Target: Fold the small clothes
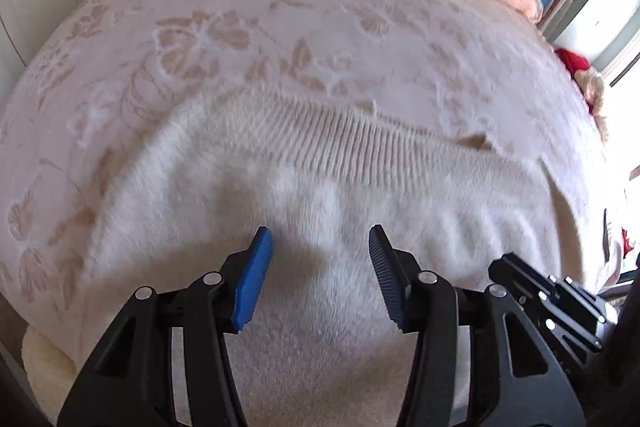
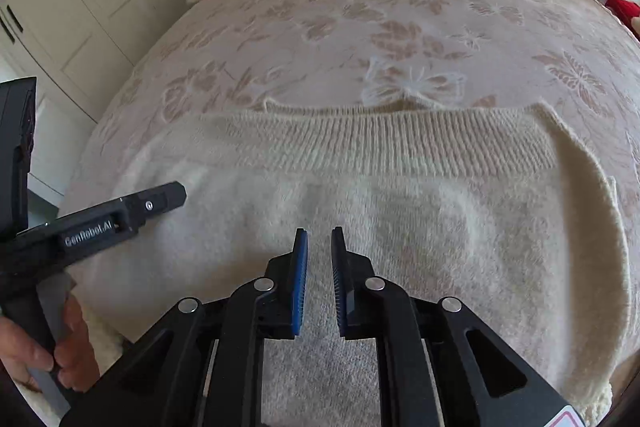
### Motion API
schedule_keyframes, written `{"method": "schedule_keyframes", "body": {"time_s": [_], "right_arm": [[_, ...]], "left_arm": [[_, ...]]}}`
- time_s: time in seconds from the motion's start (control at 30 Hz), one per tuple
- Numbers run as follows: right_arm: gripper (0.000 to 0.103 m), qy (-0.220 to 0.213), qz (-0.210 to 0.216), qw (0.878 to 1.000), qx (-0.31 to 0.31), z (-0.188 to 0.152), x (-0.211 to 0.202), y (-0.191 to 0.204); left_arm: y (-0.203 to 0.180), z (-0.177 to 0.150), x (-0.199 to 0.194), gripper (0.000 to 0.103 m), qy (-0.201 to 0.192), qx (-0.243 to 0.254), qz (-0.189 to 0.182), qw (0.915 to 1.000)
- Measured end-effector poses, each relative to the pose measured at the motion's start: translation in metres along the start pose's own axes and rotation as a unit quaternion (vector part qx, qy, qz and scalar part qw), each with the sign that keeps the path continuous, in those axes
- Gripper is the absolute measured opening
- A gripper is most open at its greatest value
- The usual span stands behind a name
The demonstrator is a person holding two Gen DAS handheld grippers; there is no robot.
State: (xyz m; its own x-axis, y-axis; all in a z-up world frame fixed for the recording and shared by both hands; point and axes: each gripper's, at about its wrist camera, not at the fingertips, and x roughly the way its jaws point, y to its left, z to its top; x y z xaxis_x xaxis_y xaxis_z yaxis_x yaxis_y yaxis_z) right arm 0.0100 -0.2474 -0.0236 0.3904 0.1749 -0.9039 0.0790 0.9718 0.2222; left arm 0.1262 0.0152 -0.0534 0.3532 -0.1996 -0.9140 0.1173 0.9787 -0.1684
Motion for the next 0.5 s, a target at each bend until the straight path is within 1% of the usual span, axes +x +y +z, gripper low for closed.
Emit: {"method": "schedule_keyframes", "body": {"time_s": [0.03, 0.07, 0.1, 0.13, 0.17, 0.2, 0.23, 0.3, 0.33, 0.37, 0.4, 0.43, 0.47, 0.5], "right_arm": [[0.006, 0.006, 0.006, 1.000, 0.030, -0.004, -0.002, -0.014], [0.004, -0.002, 0.014, 0.998, 0.061, -0.006, -0.014, -0.030], [0.005, -0.020, 0.007, 0.997, 0.076, -0.009, -0.030, -0.040], [0.008, -0.039, -0.006, 0.996, 0.079, -0.012, -0.046, -0.048], [0.010, -0.052, -0.021, 0.995, 0.081, -0.015, -0.057, -0.056], [0.010, -0.056, -0.037, 0.994, 0.084, -0.017, -0.062, -0.066], [0.010, -0.049, -0.055, 0.993, 0.088, -0.022, -0.059, -0.077], [0.010, 0.004, -0.107, 0.989, 0.102, -0.033, -0.037, -0.103], [0.007, 0.004, -0.095, 0.988, 0.126, -0.039, -0.040, -0.115], [0.005, -0.013, -0.075, 0.986, 0.150, -0.043, -0.052, -0.122], [0.007, -0.029, -0.076, 0.984, 0.161, -0.046, -0.066, -0.125], [0.007, -0.044, -0.085, 0.983, 0.160, -0.049, -0.077, -0.127], [0.012, -0.051, -0.095, 0.982, 0.152, -0.052, -0.083, -0.129], [0.013, -0.043, -0.108, 0.982, 0.146, -0.055, -0.080, -0.132]], "left_arm": [[0.003, -0.009, 0.006, 0.048, 0.004, -0.003, 0.006, 1.0000], [0.006, -0.015, 0.005, 0.048, -0.005, 0.000, 0.004, 1.0000], [0.005, -0.018, 0.001, 0.048, -0.011, 0.012, 0.009, 0.9998], [0.005, -0.019, -0.003, 0.048, -0.012, 0.021, 0.017, 0.9996], [0.006, -0.020, -0.005, 0.048, -0.011, 0.023, 0.018, 0.9995], [0.008, -0.020, -0.005, 0.048, -0.009, 0.021, 0.017, 0.9996], [0.009, -0.021, -0.003, 0.048, -0.008, 0.018, 0.018, 0.9996], [0.009, -0.023, -0.002, 0.048, -0.010, 0.017, 0.024, 0.9995], [0.007, -0.023, -0.003, 0.048, -0.010, 0.020, 0.030, 0.9993], [0.004, -0.024, -0.005, 0.048, -0.008, 0.023, 0.033, 0.9992], [0.003, -0.024, -0.008, 0.049, -0.006, 0.026, 0.035, 0.9990], [0.003, -0.025, -0.011, 0.049, -0.006, 0.026, 0.035, 0.9990], [0.004, -0.027, -0.014, 0.049, -0.006, 0.024, 0.034, 0.9991], [0.005, -0.029, -0.016, 0.049, -0.006, 0.020, 0.035, 0.9992]]}}
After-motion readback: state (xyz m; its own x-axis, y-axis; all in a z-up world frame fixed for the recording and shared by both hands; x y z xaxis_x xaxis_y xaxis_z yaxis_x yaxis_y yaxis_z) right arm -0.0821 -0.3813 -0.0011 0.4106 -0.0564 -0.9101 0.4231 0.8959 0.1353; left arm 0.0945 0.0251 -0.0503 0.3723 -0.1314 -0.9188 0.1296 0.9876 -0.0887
